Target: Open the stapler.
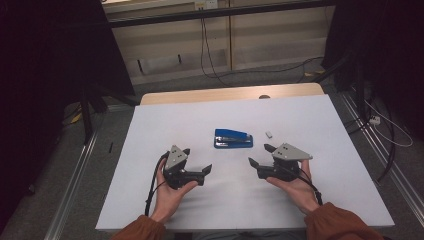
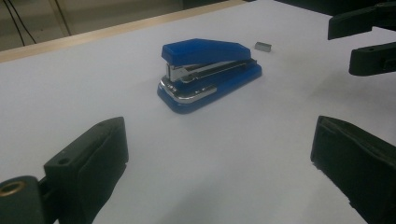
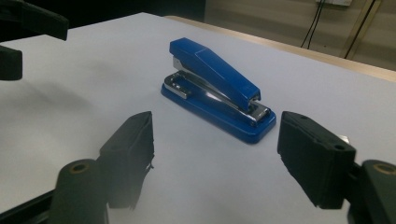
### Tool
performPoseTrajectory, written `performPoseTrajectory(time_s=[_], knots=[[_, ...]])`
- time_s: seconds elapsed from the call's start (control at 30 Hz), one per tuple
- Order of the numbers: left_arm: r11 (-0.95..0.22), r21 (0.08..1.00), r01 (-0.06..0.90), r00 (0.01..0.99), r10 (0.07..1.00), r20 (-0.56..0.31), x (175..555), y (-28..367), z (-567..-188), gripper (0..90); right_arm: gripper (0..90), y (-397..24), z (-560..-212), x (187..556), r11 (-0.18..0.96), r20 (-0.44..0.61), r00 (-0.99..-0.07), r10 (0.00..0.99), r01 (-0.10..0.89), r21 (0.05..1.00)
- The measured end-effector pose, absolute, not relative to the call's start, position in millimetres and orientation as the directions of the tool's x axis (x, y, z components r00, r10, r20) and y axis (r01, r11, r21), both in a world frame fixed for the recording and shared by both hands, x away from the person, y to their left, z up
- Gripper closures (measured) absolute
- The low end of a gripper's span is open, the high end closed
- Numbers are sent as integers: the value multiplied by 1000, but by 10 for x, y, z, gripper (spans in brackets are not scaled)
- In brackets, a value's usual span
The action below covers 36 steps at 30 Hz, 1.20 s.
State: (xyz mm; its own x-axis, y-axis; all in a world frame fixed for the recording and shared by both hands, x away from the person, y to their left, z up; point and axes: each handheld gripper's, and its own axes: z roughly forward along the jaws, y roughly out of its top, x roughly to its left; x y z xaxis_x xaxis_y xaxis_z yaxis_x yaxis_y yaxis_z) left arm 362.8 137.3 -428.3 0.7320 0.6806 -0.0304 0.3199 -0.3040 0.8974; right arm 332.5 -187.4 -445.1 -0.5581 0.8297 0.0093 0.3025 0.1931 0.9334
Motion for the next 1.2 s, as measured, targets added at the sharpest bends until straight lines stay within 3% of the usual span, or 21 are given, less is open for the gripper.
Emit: performPoseTrajectory(time_s=[0.47,0.63,0.8,1.1,1.2], knots=[[-319,909,268,745,666,15,3951,1109,-4219,56,443,-1777,-4370,3502,192,17,-578,816,298,935],[-301,912,278,744,669,-6,4056,1016,-4251,57,484,-1692,-4375,3576,215,2,-593,805,295,931],[-312,912,265,733,680,20,4143,968,-4252,50,613,-1669,-4408,3656,196,24,-592,805,305,932],[-335,903,270,727,685,37,4441,851,-4246,56,741,-1623,-4443,3809,178,62,-604,795,329,927],[-320,898,302,718,696,7,4497,830,-4255,59,776,-1611,-4462,3840,189,52,-597,800,333,924]])
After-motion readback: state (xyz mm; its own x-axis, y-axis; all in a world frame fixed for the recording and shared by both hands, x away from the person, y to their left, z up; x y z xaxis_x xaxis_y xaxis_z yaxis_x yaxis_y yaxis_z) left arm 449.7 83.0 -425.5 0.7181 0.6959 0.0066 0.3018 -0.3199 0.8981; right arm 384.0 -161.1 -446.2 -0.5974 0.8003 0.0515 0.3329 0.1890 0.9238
